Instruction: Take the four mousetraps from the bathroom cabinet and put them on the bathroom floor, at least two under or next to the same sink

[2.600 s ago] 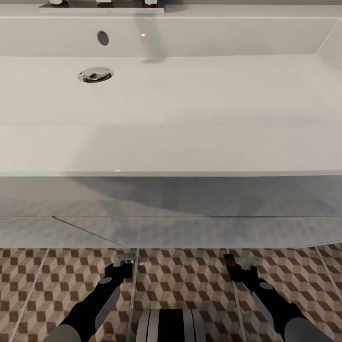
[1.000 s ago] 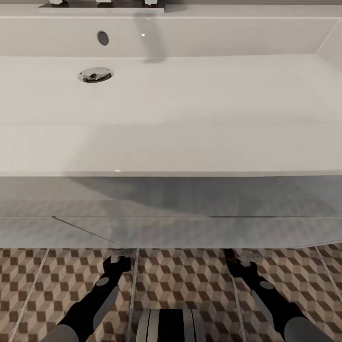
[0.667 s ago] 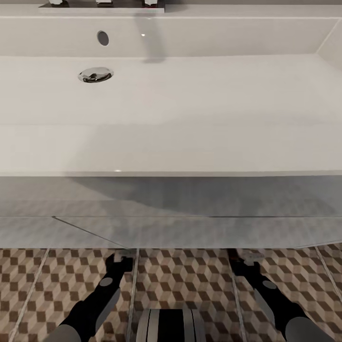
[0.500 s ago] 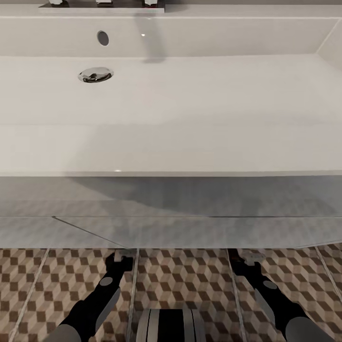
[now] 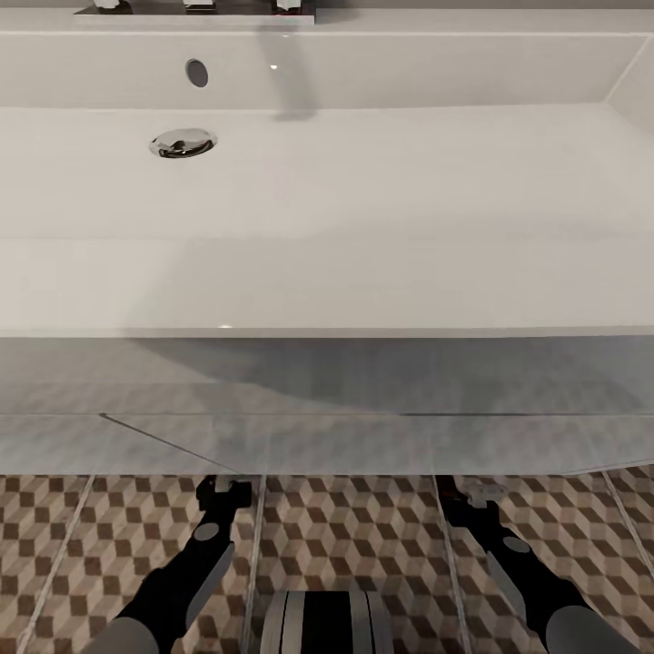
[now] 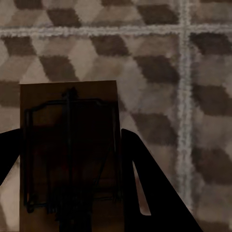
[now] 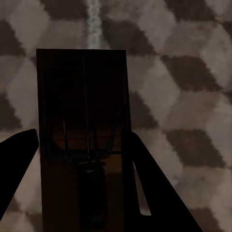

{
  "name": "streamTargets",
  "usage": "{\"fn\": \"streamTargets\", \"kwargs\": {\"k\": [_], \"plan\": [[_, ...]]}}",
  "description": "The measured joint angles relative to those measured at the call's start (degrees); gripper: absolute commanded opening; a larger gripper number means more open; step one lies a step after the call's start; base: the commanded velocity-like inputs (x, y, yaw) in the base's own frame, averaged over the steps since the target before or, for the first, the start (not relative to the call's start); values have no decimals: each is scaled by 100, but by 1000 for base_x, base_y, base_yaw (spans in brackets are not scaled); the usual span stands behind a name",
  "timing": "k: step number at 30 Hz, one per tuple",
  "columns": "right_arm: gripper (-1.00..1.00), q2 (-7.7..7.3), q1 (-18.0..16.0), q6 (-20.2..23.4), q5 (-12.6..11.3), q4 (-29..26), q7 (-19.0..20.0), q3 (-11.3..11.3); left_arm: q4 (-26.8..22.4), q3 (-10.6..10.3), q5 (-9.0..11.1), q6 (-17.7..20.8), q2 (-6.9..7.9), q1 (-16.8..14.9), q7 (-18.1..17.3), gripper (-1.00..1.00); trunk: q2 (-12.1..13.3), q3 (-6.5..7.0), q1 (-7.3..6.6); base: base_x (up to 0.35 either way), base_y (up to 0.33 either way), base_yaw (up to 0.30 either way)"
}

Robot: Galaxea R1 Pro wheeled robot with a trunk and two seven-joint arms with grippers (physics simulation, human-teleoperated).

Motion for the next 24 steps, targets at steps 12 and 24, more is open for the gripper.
{"fn": "streamTargets", "kwargs": {"k": [12, 24], "plan": [[-100, 5, 0, 0, 0, 0, 0, 2, -151, -10, -26, -12, -221, -1, 598, -100, 0, 0, 0, 0, 0, 0], [-100, 5, 0, -8, 0, -2, 0, 2, -218, -11, -27, -6, -209, 0, 578, -100, 0, 0, 0, 0, 0, 0]]}}
